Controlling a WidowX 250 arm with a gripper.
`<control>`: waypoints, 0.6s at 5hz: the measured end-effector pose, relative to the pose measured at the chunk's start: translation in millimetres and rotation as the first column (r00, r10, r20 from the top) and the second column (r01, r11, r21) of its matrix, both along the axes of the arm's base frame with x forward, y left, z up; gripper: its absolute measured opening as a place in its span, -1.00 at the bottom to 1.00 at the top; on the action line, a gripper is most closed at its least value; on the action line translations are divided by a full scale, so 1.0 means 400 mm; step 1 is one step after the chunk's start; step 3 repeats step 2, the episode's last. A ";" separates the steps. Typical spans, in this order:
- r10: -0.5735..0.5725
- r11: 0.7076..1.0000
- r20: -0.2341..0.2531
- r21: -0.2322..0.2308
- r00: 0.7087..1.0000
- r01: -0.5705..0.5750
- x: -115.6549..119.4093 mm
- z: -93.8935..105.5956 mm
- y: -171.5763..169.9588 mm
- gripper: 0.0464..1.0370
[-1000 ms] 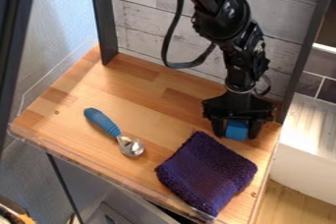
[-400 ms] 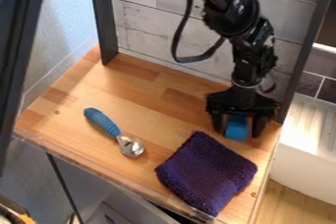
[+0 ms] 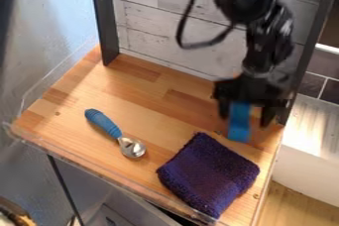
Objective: Placing the blue toy bed to the right side of the table
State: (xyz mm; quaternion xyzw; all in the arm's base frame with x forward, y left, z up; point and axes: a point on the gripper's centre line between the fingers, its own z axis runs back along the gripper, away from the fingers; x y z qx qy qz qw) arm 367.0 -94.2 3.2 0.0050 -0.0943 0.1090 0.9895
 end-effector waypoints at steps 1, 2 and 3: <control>-0.046 0.999 0.033 0.013 0.998 0.045 -0.006 0.052 -0.003 0.93; -0.046 0.999 0.035 0.012 0.998 0.045 -0.005 0.053 -0.003 0.93; -0.046 0.999 0.035 0.012 0.998 0.045 -0.005 0.053 -0.003 0.93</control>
